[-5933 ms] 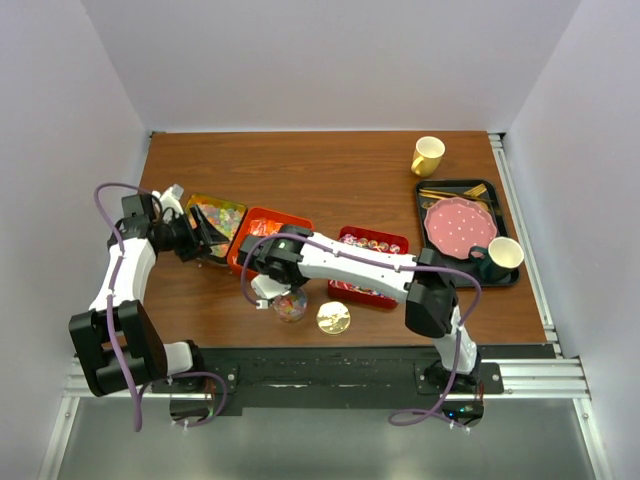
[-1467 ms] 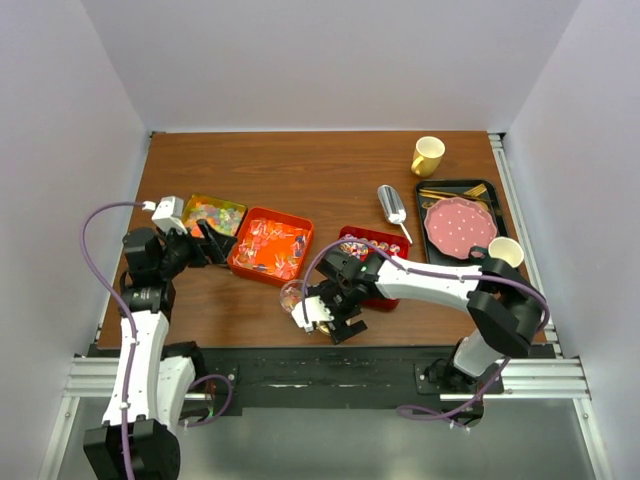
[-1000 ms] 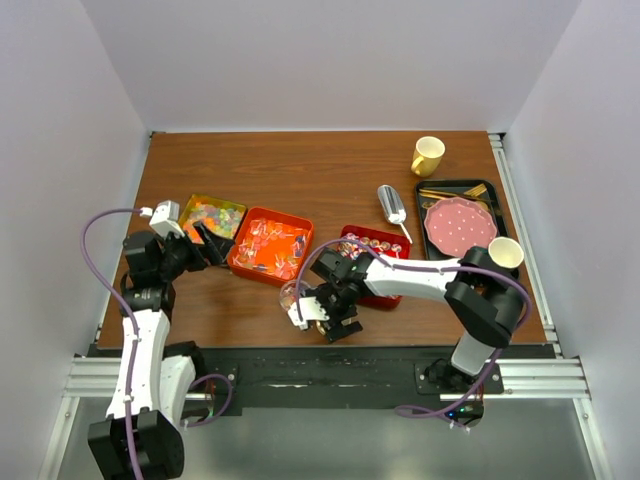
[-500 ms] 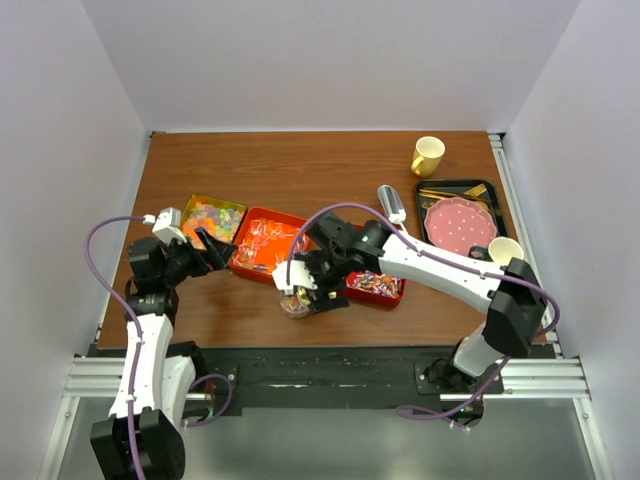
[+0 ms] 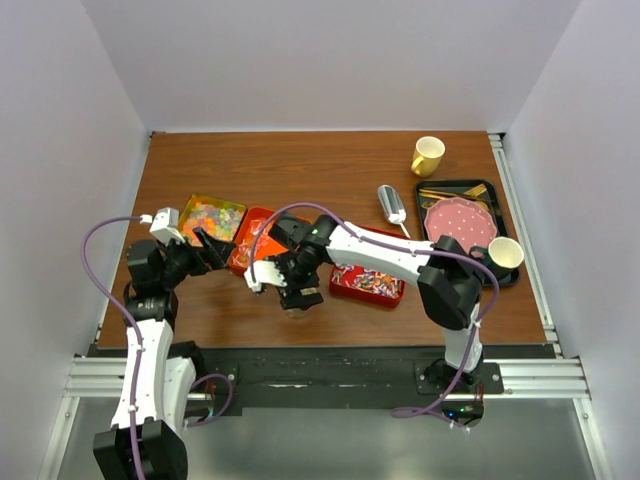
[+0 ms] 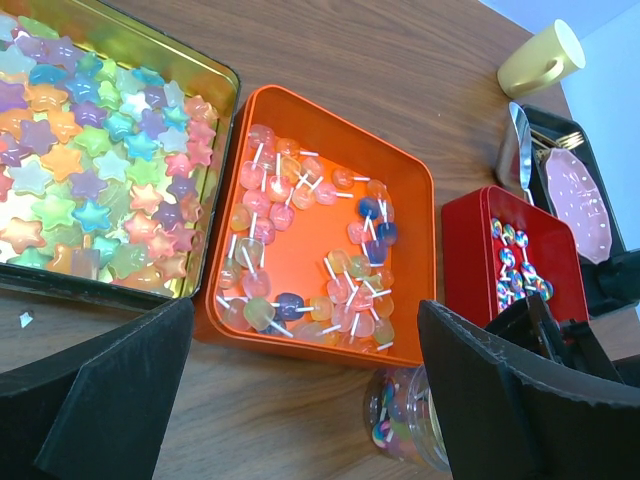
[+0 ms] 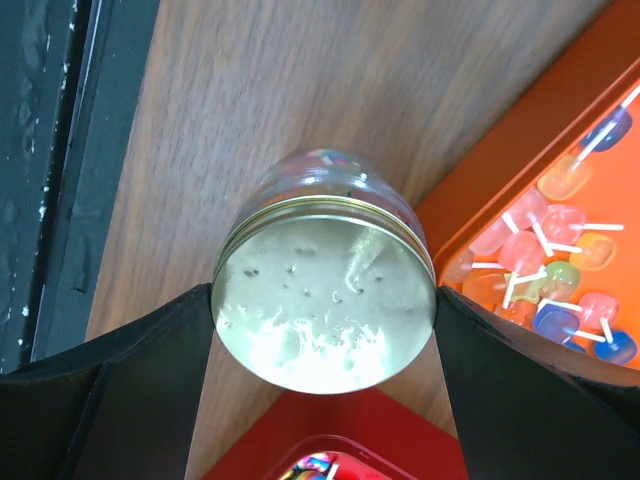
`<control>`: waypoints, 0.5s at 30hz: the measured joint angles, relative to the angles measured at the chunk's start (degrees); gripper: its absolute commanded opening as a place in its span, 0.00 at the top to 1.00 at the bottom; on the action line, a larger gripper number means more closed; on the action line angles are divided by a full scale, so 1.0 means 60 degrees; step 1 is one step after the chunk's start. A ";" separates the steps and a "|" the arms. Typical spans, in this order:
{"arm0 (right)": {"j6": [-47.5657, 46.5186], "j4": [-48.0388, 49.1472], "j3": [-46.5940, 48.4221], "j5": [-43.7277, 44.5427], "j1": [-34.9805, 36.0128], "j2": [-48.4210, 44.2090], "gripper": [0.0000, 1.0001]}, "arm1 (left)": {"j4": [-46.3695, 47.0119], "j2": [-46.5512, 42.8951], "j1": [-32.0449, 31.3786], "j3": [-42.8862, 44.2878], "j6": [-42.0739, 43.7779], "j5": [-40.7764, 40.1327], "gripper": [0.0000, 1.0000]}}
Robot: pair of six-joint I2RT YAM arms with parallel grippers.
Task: Pack the candies
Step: Close the bottle lid on the packing bottle.
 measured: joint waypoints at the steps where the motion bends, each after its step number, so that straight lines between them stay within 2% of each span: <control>1: 0.0007 -0.0073 0.0117 0.0022 0.0000 0.0051 0.20 | 0.0000 -0.0011 0.0000 0.0000 0.0000 -0.0004 0.02; 15: 0.0208 -0.0769 0.0670 0.0619 0.0441 0.0459 0.19 | 0.0135 0.0000 0.0029 -0.0149 -0.0055 0.0000 0.01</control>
